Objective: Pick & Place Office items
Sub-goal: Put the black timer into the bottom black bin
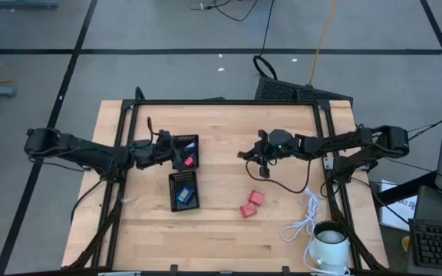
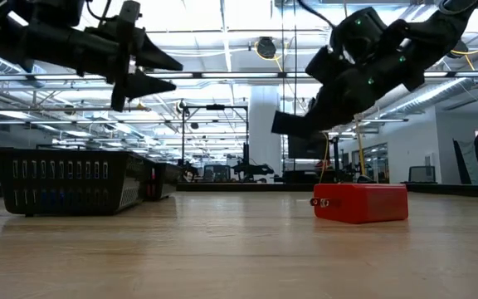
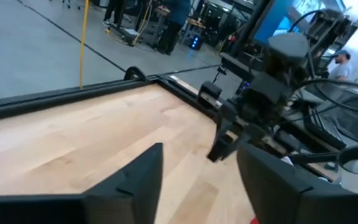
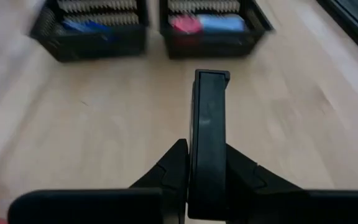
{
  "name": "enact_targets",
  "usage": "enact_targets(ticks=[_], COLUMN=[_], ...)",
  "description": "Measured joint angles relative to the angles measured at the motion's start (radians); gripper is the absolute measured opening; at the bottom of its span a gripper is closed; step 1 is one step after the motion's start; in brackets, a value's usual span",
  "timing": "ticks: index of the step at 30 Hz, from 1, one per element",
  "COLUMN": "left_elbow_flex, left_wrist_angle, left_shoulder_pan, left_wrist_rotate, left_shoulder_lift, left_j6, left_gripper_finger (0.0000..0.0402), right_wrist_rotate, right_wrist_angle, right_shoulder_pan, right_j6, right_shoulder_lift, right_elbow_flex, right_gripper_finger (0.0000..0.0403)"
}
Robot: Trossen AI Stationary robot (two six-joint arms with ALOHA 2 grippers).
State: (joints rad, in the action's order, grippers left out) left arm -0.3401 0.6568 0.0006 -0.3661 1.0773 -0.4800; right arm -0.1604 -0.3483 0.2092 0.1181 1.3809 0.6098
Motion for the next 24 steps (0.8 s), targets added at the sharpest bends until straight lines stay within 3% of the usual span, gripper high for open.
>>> enact_targets(ticks=[7, 11, 24], left_elbow_flex=[-0.018, -0.077, -0.361], left_wrist_angle=[0.097, 0.127, 0.079], left_shoulder_pan=[-0.012, -0.037, -0.061], left_wrist_rotate=[0.119, 0.165, 0.165], left_shoulder_lift=[0.142, 0.228, 0.499], left_j6=[-0.001, 0.051, 0.326], left_gripper_finger=[0.0270, 0.0273, 0.0273], right_wrist_rotate=[-0.078, -0.107, -0.107], right_wrist_angle=[-0.086, -0.136, -0.164], right_shoulder_pan=[-0.036, -0.055, -0.081], right_j6=[-0.005, -0.013, -0.028], right_shoulder_lift=[0.000, 0.000, 0.000], right_elbow_flex=[0.000, 0.001, 0.001], right_gripper_finger=[0.0048, 0.0049, 0.0049])
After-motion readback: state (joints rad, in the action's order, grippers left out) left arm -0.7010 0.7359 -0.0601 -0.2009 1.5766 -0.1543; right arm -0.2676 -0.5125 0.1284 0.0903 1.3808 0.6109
